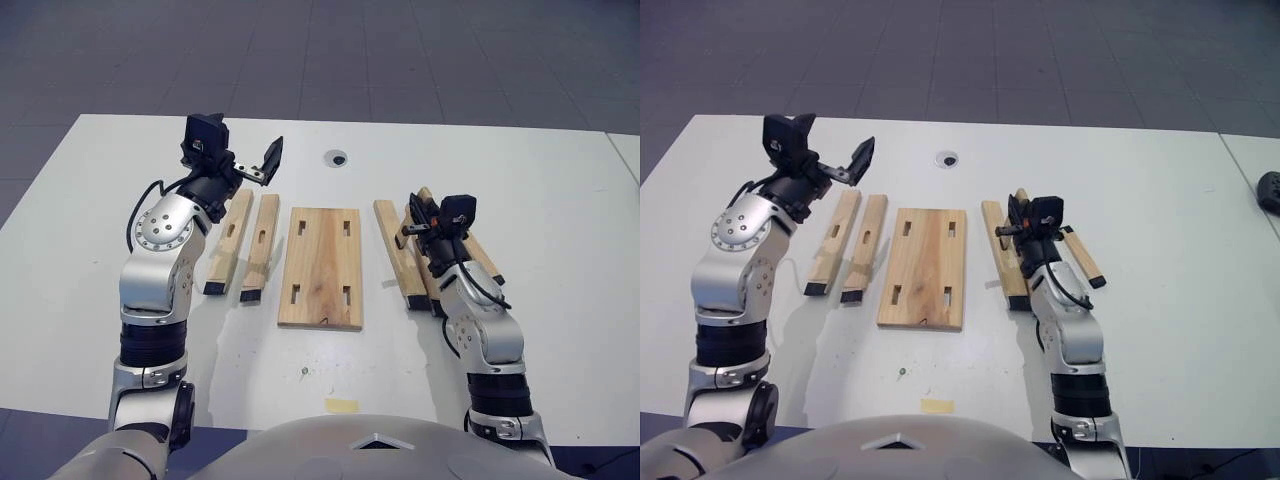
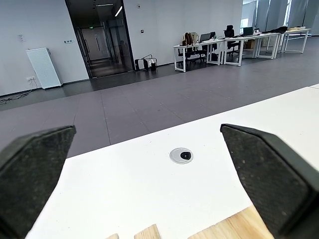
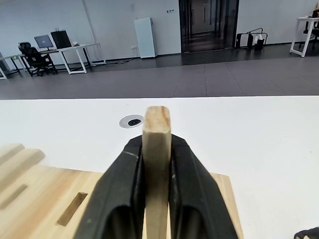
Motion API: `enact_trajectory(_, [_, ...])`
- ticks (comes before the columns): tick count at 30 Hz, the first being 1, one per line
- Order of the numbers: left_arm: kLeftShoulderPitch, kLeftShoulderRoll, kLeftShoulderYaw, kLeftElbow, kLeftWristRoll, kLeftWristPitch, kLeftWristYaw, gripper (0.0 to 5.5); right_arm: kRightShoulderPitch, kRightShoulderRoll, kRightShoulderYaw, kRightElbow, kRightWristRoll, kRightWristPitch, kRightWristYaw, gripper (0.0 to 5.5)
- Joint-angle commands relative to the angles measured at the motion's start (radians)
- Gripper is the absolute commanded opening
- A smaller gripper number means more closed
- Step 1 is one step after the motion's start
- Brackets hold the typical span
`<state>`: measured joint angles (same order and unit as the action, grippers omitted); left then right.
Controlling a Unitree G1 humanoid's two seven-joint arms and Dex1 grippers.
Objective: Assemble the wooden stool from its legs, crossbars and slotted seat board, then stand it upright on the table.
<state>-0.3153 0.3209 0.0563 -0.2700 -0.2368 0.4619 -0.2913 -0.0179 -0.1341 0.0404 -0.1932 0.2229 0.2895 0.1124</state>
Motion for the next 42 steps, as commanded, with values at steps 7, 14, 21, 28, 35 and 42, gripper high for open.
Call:
enact_trajectory(7, [0.013,-0.001,-0.011,-0.013,0.020,-0.007,0.003,5.40,0.174,0.043,-0.042,0.080,0.024,-0.114,0.039,0.41])
enact_trajectory(14, [0.009,-0.003,-0.024,-0.002,0.035,-0.025,-0.001,5.40,0.125,0.037,-0.048,0.072,0.020,-0.112,0.043,0.41])
enact_trajectory(21, [0.003,-0.004,-0.026,0.017,0.048,-0.031,0.009,5.40,0.004,0.019,-0.100,0.014,0.042,-0.086,0.036,1.53])
enact_trajectory(28, [0.008,-0.025,-0.025,0.017,0.059,-0.040,0.030,5.40,-0.152,0.012,-0.140,-0.086,0.103,0.028,0.016,2.70])
enact_trajectory(35, [0.018,-0.049,-0.032,0.017,0.068,-0.055,0.050,5.40,-0.284,0.002,-0.130,-0.081,0.113,0.093,0.029,3.88])
enact_trajectory(42, [0.027,-0.065,-0.039,0.016,0.077,-0.064,0.061,5.40,-0.274,-0.010,-0.120,0.072,0.094,0.069,0.087,5.01])
